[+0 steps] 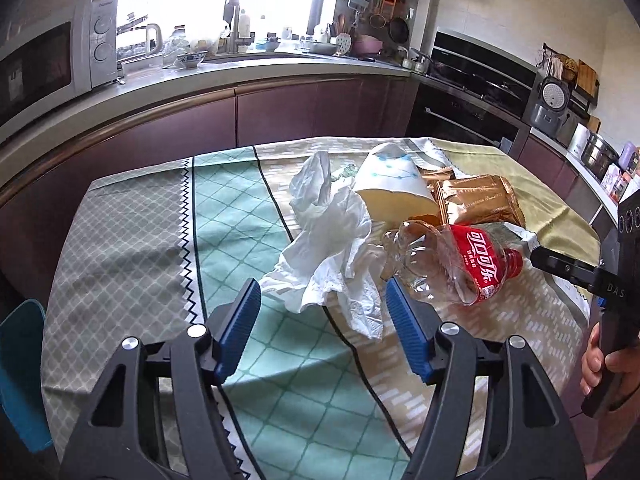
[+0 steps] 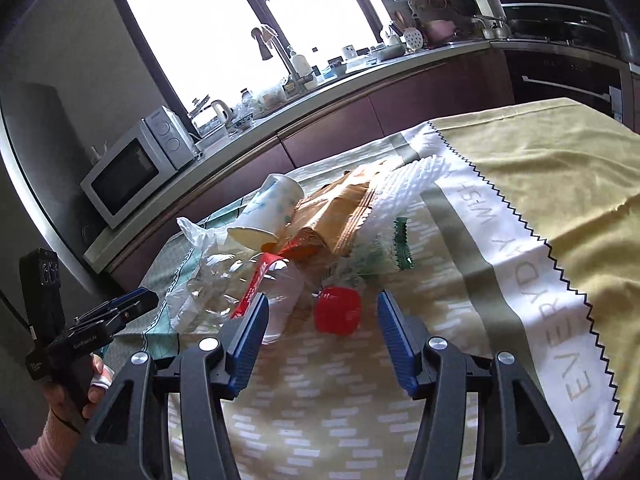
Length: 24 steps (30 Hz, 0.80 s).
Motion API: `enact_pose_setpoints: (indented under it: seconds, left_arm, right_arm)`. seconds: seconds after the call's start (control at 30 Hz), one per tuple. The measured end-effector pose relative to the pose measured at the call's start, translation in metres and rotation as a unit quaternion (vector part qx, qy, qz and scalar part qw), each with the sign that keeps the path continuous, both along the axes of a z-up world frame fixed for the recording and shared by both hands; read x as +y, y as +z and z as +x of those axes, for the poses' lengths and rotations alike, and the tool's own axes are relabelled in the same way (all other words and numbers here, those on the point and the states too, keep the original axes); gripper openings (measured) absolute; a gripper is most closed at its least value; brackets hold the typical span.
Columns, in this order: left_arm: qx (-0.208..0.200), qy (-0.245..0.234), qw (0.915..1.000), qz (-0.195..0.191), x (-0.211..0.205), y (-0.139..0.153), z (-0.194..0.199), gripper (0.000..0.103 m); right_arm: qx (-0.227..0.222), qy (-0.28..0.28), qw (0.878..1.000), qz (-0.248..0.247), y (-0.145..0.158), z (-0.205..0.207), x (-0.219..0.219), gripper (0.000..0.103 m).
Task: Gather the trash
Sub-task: 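Grasp the crumpled tissue with the left tool while the right tool approaches the bottle cap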
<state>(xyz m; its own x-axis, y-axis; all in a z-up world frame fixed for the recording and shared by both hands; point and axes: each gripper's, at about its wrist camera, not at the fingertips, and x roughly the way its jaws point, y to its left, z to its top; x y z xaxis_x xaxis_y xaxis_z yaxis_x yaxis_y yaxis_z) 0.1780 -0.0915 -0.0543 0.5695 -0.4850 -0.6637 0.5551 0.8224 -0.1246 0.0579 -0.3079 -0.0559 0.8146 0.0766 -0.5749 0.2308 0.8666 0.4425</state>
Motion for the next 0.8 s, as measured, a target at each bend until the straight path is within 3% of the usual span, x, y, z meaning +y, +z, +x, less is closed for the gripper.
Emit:
enact_pose_setpoints:
  seconds: [0.1,0.17,0.27,0.33,0.8]
  left_arm:
    - [0.015,-0.004,0.9998,0.011,-0.011,-0.008,0.008,0.064]
    - [0.030,-0.007,0.9994,0.012,-0.015,-0.015,0.014,0.058]
    - [0.054,-0.016,0.9984,0.011,-0.017,-0.024,0.018,0.032]
    - [0.067,-0.021,0.9975,0.005,-0.018,-0.027,0.019,0.007]
    - [0.058,-0.025,0.9973,-0.038,0.026,-0.010,-0.018,0.003]
  right_arm:
    - [-0.002,0.001,1.000,0.009,-0.003,0.002,-0.003,0.055]
    - [-0.004,0.003,1.000,0.011,-0.004,0.004,-0.003,0.055]
    - [-0.007,0.006,1.000,0.013,-0.004,0.006,-0.002,0.055]
    - [-0.008,0.009,1.000,0.014,-0.005,0.006,-0.001,0.055]
    - [0.000,0.021,0.999,0.037,-0.014,0.016,-0.005,0.055]
